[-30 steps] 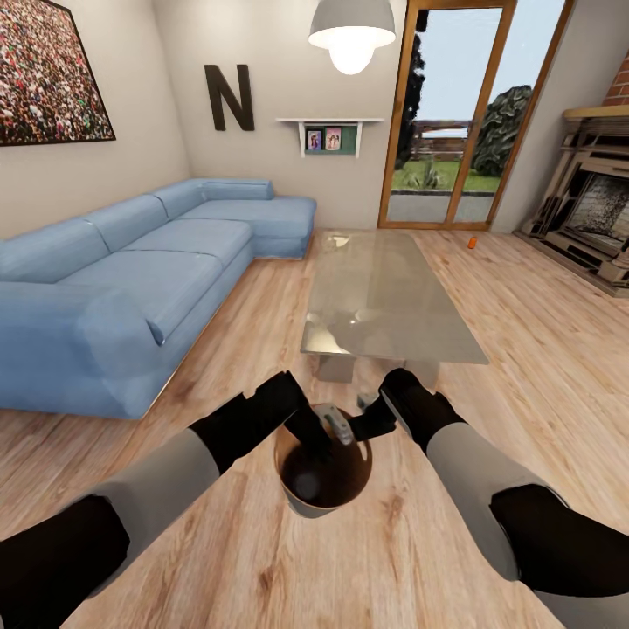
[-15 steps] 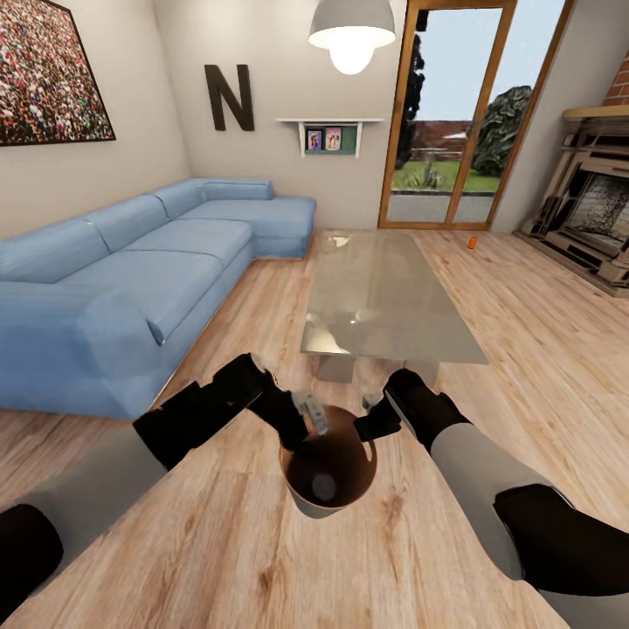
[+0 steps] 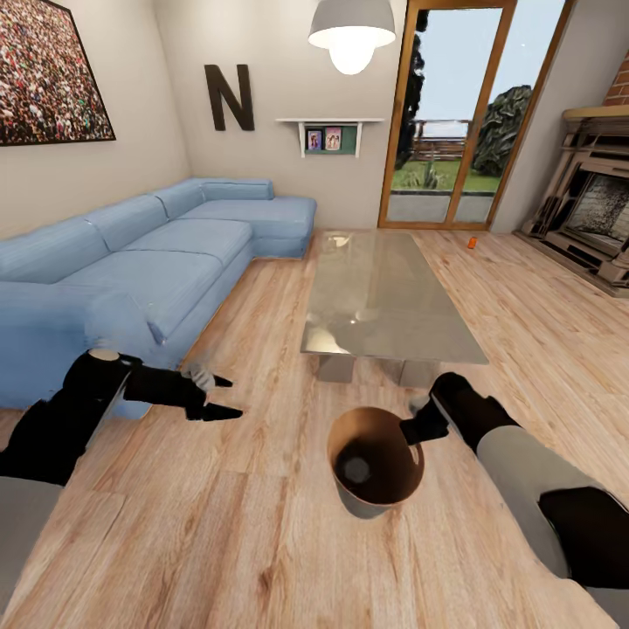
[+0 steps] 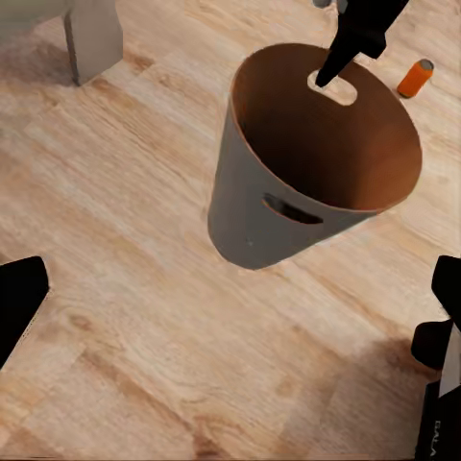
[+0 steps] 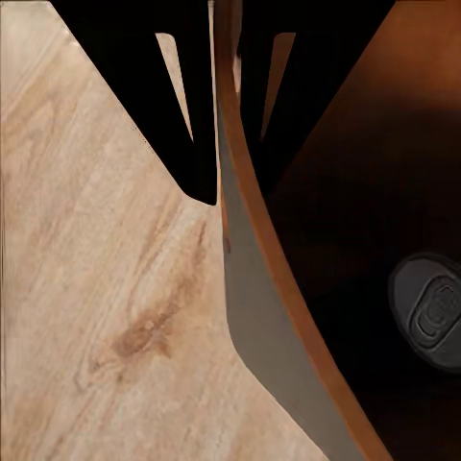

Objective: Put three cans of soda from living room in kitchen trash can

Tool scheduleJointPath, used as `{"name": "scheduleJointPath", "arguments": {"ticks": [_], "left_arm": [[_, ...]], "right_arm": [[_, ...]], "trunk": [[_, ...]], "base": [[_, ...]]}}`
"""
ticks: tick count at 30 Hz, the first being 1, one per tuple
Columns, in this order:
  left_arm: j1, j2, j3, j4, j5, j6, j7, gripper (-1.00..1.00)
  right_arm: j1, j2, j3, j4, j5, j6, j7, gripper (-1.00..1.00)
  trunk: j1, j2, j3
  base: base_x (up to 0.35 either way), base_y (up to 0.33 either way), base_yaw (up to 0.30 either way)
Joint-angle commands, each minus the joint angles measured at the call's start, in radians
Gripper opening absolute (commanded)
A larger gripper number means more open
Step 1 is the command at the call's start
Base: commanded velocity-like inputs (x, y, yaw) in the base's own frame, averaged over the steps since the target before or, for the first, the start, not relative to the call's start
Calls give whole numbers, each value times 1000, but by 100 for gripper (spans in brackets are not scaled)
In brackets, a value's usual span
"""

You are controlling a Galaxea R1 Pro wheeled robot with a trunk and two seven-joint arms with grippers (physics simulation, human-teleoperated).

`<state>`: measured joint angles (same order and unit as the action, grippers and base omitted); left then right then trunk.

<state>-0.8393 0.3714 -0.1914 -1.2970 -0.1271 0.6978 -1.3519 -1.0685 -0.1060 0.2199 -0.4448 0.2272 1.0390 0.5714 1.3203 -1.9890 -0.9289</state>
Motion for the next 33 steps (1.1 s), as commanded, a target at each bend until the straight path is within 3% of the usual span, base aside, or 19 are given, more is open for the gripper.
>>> {"name": "scheduleJointPath", "arguments": {"ticks": [1,3,6,9,10,13,17,21,24,33], "left_arm": [[33,-1,40,38,0,-47,34,100],[80,-2,81,134,4,-134,141,100],[134,-10,102,257,10,-230,321,100],[175,-31,107,293,12,-280,429,100],[200,-44,109,302,13,-298,459,100],[241,-65,114,310,13,-354,510,100],[312,-103,117,320,11,-435,628,100],[336,-111,131,356,29,-463,667,100],[341,-112,162,381,47,-468,676,100],[344,-113,177,399,53,-471,678,100]], "right_arm": [[1,-18,-4,3,-39,8,11,-100],[3,-43,-5,4,-37,8,13,-100],[27,-75,-6,4,-37,8,16,-100],[60,-108,-6,5,-40,4,20,-100],[80,-120,-7,5,-42,-36,25,-100],[124,-128,-7,6,-43,-100,28,-100],[185,-125,-9,6,-45,-214,27,-100],[207,-122,-10,-1,-47,-252,23,-100],[211,-119,-8,-6,-49,-257,21,-100],[213,-119,-22,-8,-49,-255,21,-100]], "trunk": [[0,0,0],[0,0,0],[0,0,0],[0,0,0],[0,0,0],[0,0,0],[0,0,0],[0,0,0],[0,0,0],[0,0,0]], "base": [[0,0,0],[0,0,0],[0,0,0],[0,0,0],[0,0,0],[0,0,0],[0,0,0],[0,0,0],[0,-10,0],[0,-223,-49]]}}
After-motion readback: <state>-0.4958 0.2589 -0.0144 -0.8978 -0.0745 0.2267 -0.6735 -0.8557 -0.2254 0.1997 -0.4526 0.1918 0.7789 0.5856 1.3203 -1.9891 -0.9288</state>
